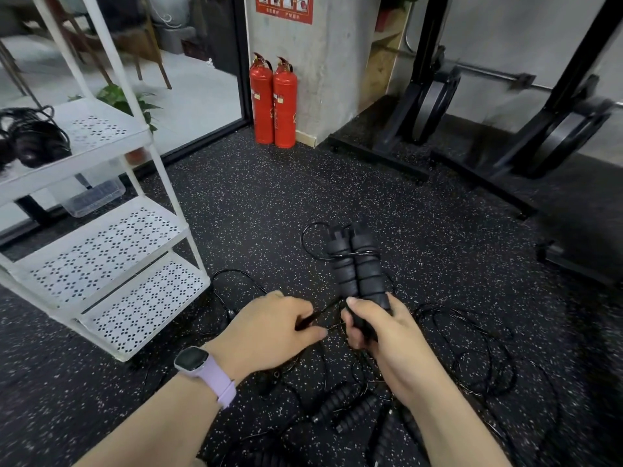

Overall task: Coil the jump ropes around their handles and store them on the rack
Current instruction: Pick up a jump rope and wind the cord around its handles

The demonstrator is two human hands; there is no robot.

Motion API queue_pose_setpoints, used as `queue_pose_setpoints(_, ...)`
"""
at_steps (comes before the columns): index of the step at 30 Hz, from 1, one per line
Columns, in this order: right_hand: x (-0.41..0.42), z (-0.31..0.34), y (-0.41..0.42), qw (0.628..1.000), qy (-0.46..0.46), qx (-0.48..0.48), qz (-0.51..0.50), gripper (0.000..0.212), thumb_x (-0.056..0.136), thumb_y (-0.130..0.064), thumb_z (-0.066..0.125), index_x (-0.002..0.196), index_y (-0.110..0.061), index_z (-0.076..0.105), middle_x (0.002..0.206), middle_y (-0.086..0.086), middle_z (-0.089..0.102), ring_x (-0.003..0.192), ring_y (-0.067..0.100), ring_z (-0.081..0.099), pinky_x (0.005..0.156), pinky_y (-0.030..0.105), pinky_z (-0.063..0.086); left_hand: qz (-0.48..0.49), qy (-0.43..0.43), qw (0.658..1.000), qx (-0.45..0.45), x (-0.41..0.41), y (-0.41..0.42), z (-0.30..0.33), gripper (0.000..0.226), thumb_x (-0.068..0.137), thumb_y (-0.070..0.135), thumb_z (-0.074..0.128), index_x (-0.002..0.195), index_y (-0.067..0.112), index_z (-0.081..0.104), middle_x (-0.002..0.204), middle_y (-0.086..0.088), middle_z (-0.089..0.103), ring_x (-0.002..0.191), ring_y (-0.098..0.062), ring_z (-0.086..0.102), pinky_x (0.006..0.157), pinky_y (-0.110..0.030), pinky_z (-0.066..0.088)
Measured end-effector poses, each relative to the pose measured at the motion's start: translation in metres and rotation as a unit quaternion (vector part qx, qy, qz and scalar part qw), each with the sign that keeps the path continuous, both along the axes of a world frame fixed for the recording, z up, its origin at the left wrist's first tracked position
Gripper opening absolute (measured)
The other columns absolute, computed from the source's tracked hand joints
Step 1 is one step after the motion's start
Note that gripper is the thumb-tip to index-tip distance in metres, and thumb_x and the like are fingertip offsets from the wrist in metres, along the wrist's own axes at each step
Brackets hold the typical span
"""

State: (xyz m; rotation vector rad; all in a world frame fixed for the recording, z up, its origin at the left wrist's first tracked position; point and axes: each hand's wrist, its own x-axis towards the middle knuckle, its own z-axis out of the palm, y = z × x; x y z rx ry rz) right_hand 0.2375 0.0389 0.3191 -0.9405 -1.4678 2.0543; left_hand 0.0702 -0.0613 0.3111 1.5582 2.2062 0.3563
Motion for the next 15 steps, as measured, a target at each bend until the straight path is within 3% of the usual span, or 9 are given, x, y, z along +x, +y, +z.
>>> queue_pose_setpoints(2,-0.0010,-0.0011,-0.0005,0.999,-0.028,0.024,0.007,0.010,0.098,-0.016,0.066,0.089,-0.021,0.066,0.075,0.002,0.061,0.064,0.012,0.051,0.060,0.026,0.043,-0.010,0.049,0.999,0.021,0.0004,0.0008,-0.0024,0.053,0.098,0.060,0.049,0.064,0.020,0.042,0.070,0.003,0.054,0.085,-0.016,0.049,0.076,-0.035,0.041)
queue_pose_setpoints(5,-0.0020,-0.0044,0.0020,0.990,-0.097,0.105,0.017,0.025,0.097,-0.021,0.066,0.078,-0.036,0.066,0.070,-0.007,0.059,0.063,0.012,0.050,0.064,0.030,0.042,-0.037,0.118,0.991,0.056,-0.0020,0.0017,-0.0033,0.051,0.102,0.054,0.046,0.062,0.026,0.033,0.084,0.008,0.057,0.094,-0.013,0.046,0.104,-0.030,0.035)
queue_pose_setpoints(8,-0.0027,-0.0072,0.0033,0.980,-0.133,0.148,0.017,0.018,0.096,-0.024,0.066,0.087,-0.040,0.067,0.067,-0.015,0.058,0.065,0.009,0.052,0.067,0.029,0.042,-0.044,0.191,0.980,0.043,-0.0045,0.0017,-0.0022,0.041,0.100,0.052,0.047,0.065,0.029,0.045,0.090,0.010,0.058,0.092,-0.012,0.039,0.115,-0.033,0.027)
queue_pose_setpoints(11,-0.0031,-0.0083,0.0026,0.967,-0.158,0.202,-0.001,0.012,0.095,-0.025,0.066,0.088,-0.035,0.065,0.069,-0.014,0.059,0.057,0.000,0.051,0.055,0.015,0.041,-0.017,0.227,0.973,-0.026,-0.0039,0.0030,-0.0004,0.034,0.096,0.048,0.047,0.078,0.026,0.066,0.096,0.009,0.062,0.108,-0.015,0.048,0.124,-0.041,0.014)
queue_pose_setpoints(15,-0.0021,-0.0102,0.0016,0.954,-0.166,0.249,-0.022,0.009,0.095,-0.024,0.066,0.098,-0.033,0.064,0.082,-0.007,0.066,0.065,-0.004,0.057,0.057,0.009,0.042,0.002,0.258,0.963,-0.071,0.0027,0.0043,0.0012,0.035,0.095,0.052,0.045,0.088,0.025,0.068,0.101,0.005,0.066,0.118,-0.020,0.050,0.125,-0.051,0.005)
